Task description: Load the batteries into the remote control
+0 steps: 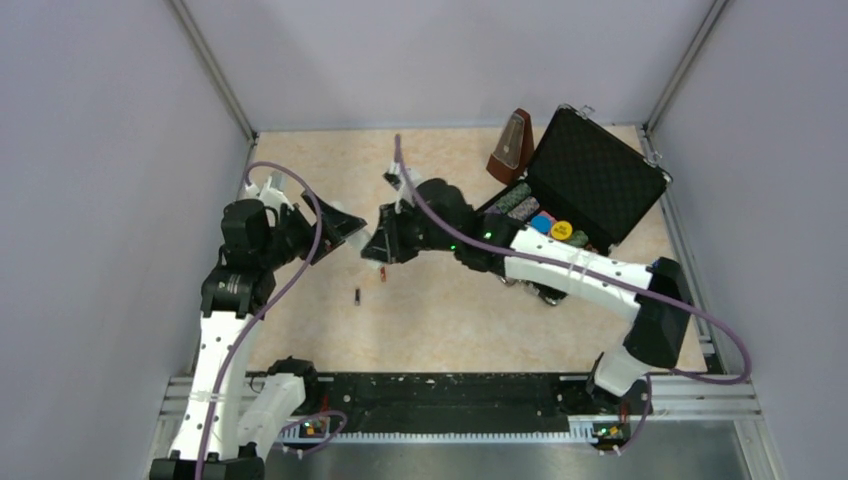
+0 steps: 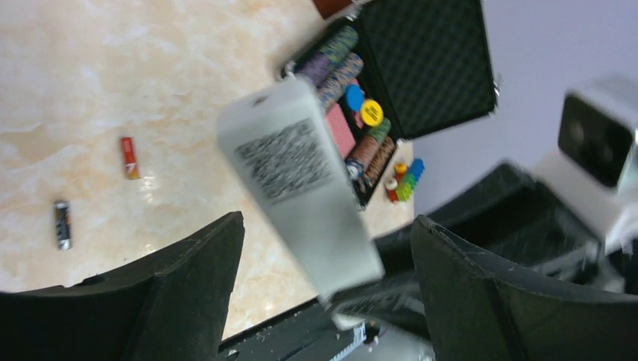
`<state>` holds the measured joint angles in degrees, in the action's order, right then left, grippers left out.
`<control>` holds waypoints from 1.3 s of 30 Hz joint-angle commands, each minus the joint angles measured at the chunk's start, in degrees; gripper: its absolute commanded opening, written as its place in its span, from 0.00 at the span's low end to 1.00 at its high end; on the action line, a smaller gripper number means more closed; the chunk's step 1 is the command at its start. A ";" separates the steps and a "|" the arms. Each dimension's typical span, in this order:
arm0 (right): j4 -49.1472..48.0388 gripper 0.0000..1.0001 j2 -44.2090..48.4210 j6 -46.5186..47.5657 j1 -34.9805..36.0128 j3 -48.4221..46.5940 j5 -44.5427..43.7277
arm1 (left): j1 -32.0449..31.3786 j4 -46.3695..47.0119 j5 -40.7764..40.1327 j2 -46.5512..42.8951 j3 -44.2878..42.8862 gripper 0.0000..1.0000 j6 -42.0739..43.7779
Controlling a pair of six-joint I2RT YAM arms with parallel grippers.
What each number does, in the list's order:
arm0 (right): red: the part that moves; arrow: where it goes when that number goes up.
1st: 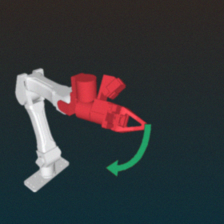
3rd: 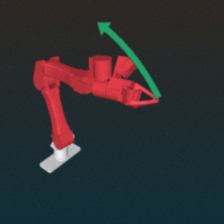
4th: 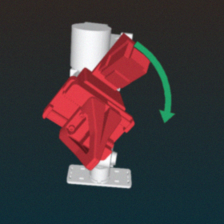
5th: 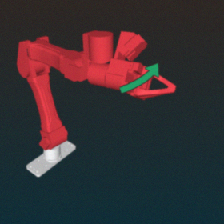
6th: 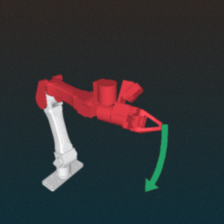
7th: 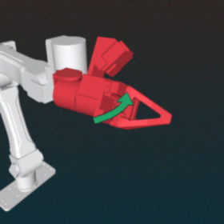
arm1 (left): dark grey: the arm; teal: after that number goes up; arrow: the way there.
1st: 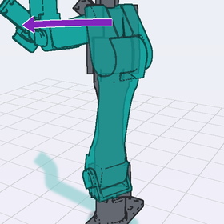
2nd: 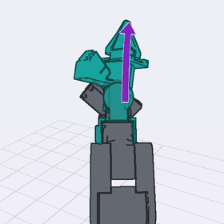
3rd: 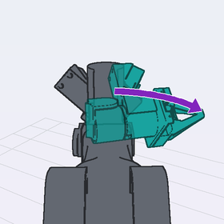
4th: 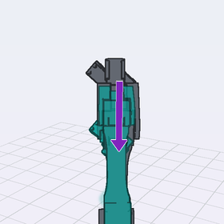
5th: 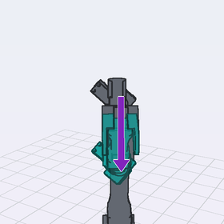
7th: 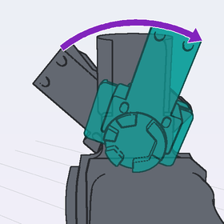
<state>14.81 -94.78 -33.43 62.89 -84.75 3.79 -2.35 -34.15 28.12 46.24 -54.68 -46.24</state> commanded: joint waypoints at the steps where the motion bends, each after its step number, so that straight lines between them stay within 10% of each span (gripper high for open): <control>1: -8.38 0.00 9.54 -5.37 -8.50 2.10 17.61 | 0.49 6.12 11.84 0.58 -3.91 0.86 4.75; 10: -17.18 0.00 13.31 -19.15 -13.31 5.77 30.56 | 0.50 39.84 21.38 -0.69 1.93 0.86 -16.95; 17: -33.41 0.00 12.20 -33.48 -13.27 10.34 34.66 | 0.42 42.02 20.06 -0.04 -1.01 0.82 -18.70; 33: -31.23 0.02 9.61 -33.44 -13.32 10.70 34.84 | 0.42 42.76 17.46 -0.62 3.75 0.32 -21.12; 36: -30.68 0.10 9.43 -33.10 -13.28 10.82 34.07 | 0.41 42.94 17.24 -0.07 4.03 0.00 -21.72; 39: -35.86 0.28 10.00 -36.72 -13.28 14.22 30.01 | 0.39 43.34 16.45 -0.28 4.35 0.00 -21.96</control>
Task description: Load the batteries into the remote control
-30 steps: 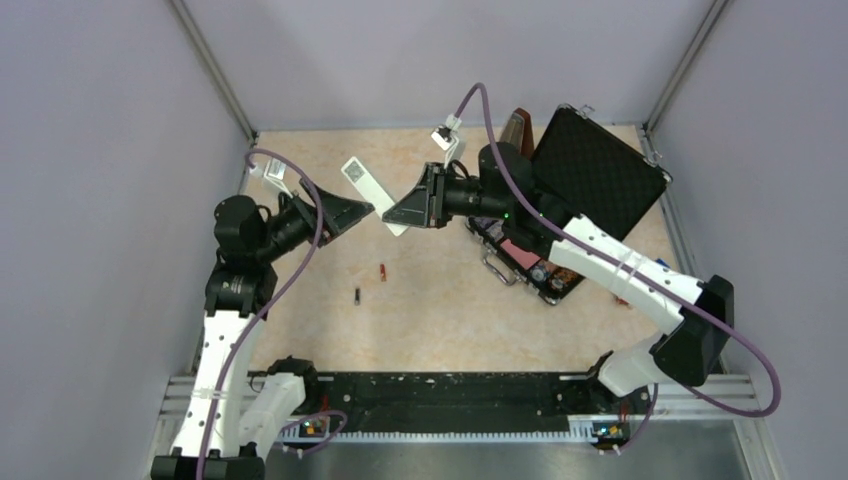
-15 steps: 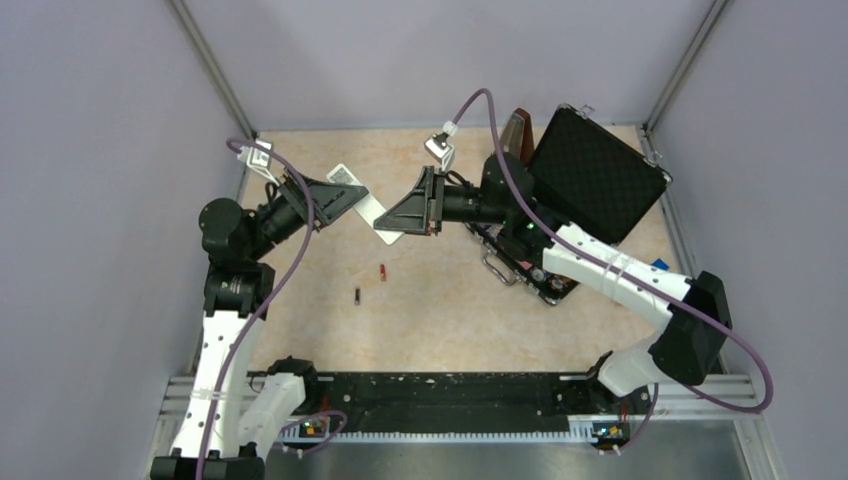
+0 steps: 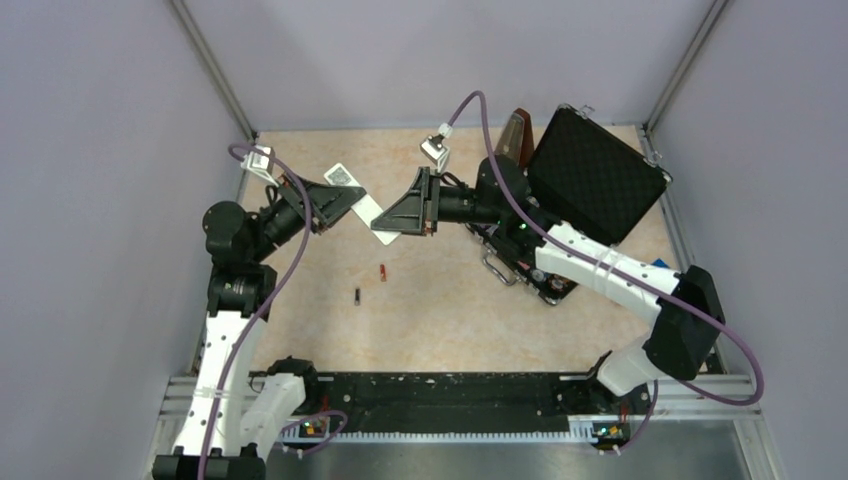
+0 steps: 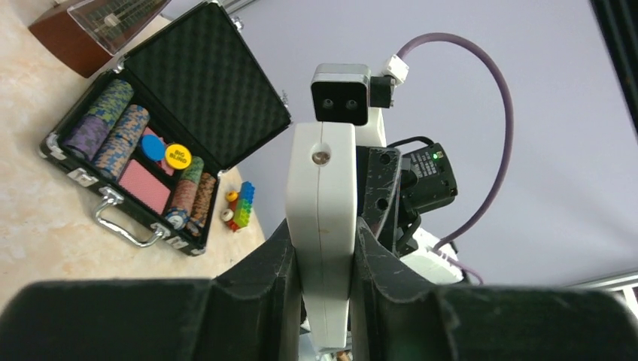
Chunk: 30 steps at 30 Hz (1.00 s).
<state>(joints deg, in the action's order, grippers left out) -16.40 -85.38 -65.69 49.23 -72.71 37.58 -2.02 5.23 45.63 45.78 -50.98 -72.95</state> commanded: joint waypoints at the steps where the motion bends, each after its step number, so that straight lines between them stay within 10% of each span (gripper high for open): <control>1: -6.95 0.37 0.39 -6.44 0.41 3.47 -4.96 | 0.04 4.18 -1.99 -0.14 0.83 0.00 4.63; 8: -11.03 0.67 0.97 -9.15 3.27 5.71 -17.25 | -0.33 6.31 -9.02 -3.78 3.14 0.00 1.79; 30: -14.57 0.50 -0.67 -14.00 7.34 8.10 -25.83 | -0.61 -4.03 -19.78 -9.48 6.42 0.00 -6.49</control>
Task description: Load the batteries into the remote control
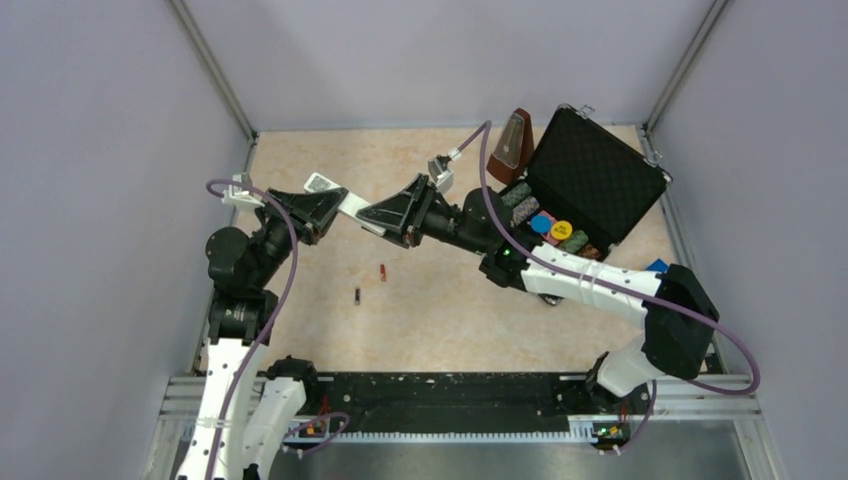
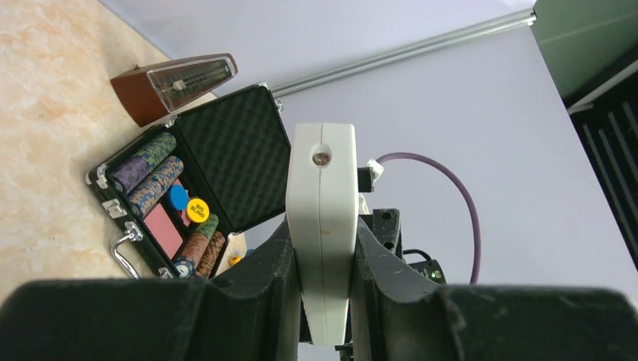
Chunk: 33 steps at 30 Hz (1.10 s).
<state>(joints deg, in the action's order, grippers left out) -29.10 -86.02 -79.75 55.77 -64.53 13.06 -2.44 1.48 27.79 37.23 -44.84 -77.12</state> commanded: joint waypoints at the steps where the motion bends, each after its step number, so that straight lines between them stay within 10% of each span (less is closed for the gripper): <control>1: -1.77 0.45 -0.05 -0.09 0.83 0.01 -1.55 | -0.20 -0.30 -1.95 -1.01 0.54 0.00 -2.69; 12: -3.06 0.00 2.15 -0.49 0.83 3.56 -3.06 | -0.20 0.07 -4.57 -1.82 0.25 0.00 -4.65; 33: -4.71 0.00 10.75 2.64 0.56 13.87 -0.75 | -0.11 -0.65 0.07 7.57 -8.20 0.00 7.57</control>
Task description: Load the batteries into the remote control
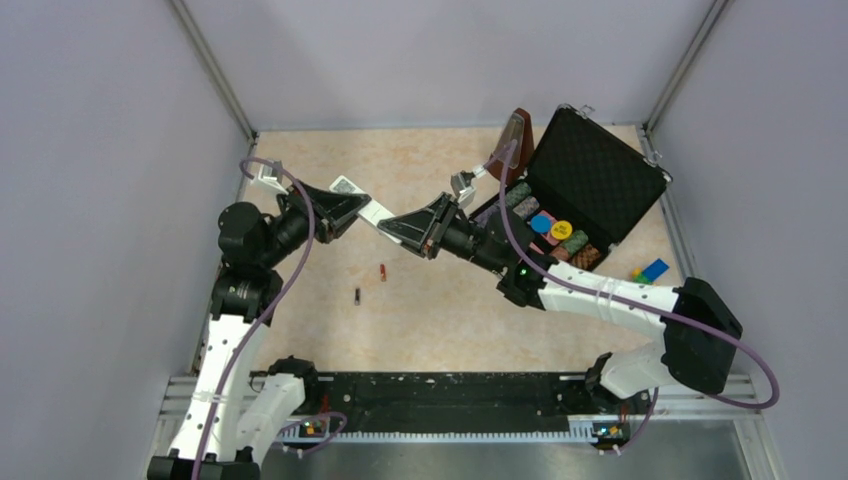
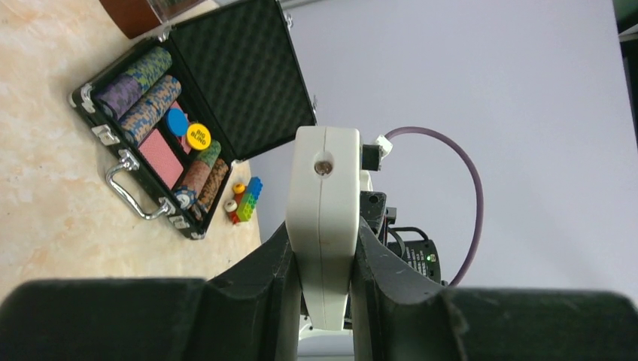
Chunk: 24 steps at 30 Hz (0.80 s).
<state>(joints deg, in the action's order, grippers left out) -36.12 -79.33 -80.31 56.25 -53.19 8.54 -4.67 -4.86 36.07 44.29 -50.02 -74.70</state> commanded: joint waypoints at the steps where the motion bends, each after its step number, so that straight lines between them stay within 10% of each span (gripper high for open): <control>1: 2.33 0.00 4.17 3.19 0.11 2.68 3.84 | 2.12 5.78 -8.21 0.48 -2.92 0.00 5.09; 24: 6.99 0.11 8.93 2.68 0.11 7.22 -1.50 | 2.28 3.47 -12.36 0.25 -4.69 0.00 7.74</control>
<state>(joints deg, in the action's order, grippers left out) -34.87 -74.85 -80.14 56.86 -48.38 6.48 -6.20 -8.86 39.77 45.50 -51.00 -72.40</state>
